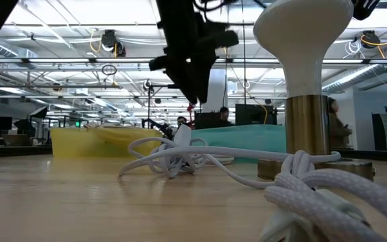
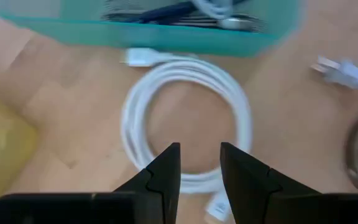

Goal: Pick & Place USB Port
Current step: Put the white HDMI cable into the yellow bin

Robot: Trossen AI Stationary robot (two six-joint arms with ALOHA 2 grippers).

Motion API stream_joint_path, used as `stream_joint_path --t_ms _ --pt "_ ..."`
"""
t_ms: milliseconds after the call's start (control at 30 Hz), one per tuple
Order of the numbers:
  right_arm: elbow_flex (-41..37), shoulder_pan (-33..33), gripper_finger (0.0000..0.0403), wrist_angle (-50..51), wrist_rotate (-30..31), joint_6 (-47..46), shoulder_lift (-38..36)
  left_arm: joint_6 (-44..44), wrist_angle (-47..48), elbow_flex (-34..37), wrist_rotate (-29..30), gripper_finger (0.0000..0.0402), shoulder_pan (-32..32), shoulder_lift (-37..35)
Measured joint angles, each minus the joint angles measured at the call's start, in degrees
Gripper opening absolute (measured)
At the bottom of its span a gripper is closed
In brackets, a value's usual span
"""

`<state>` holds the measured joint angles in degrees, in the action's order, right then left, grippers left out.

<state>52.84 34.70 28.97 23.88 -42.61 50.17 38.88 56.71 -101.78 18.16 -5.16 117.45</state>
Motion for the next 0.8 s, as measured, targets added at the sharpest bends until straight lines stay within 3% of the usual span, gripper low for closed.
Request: stream_joint_path --t_ms 267,500,800 --pt "0.0 0.0 0.0134 0.0 0.0 -1.1 0.0 5.4 0.2 1.5 -4.3 0.0118 9.3 0.0" --pt "0.0 0.0 0.0134 -0.2 -0.1 -1.7 0.0 5.9 0.0 5.9 -10.9 0.0123 11.6 0.6" --pt "0.0 0.0 0.0134 -0.5 0.0 -1.7 0.0 9.3 -1.0 11.7 -12.5 0.0209 9.8 0.5"
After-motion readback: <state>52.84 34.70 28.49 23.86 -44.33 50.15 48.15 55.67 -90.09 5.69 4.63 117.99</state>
